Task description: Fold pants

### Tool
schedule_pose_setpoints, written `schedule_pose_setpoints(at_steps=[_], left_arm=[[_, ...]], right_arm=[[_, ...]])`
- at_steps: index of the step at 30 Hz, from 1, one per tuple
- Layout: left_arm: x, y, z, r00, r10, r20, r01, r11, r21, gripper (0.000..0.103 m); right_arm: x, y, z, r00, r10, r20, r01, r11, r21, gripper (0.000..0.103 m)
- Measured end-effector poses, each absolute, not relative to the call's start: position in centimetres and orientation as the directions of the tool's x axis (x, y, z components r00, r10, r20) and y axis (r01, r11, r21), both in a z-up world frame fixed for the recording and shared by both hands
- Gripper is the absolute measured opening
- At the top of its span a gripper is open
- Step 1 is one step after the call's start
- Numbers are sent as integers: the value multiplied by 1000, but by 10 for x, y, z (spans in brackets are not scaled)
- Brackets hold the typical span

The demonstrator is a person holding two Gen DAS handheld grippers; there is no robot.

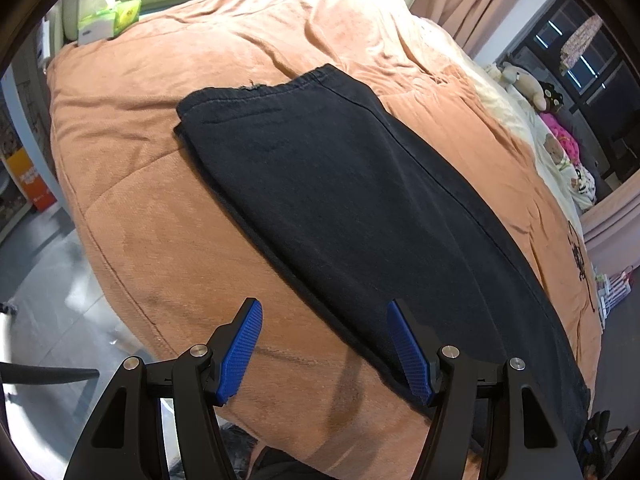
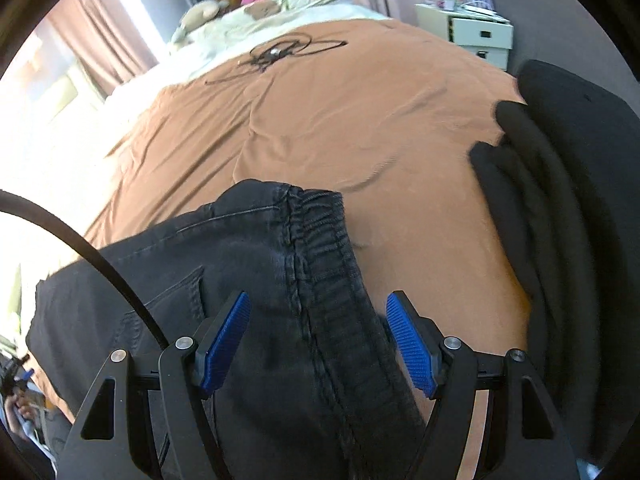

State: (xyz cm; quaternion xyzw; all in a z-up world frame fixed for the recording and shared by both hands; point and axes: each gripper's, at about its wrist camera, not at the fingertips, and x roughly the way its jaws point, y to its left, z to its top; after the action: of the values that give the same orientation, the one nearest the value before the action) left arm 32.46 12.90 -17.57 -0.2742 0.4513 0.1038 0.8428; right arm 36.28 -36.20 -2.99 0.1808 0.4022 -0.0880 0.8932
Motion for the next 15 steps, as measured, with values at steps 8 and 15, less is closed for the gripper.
schedule_pose_setpoints(at_steps=[8,15], left_arm=[[318,137,-176,567,-43,-822,-457,814,-358,67],[317,140,-177,557,-28,-830,-475,809,-346,67]], right_arm=[[422,-357,-44,592,-9,-806,268,945,186,70],[461,-362,-60,549,-33,-835,275,951,143,70]])
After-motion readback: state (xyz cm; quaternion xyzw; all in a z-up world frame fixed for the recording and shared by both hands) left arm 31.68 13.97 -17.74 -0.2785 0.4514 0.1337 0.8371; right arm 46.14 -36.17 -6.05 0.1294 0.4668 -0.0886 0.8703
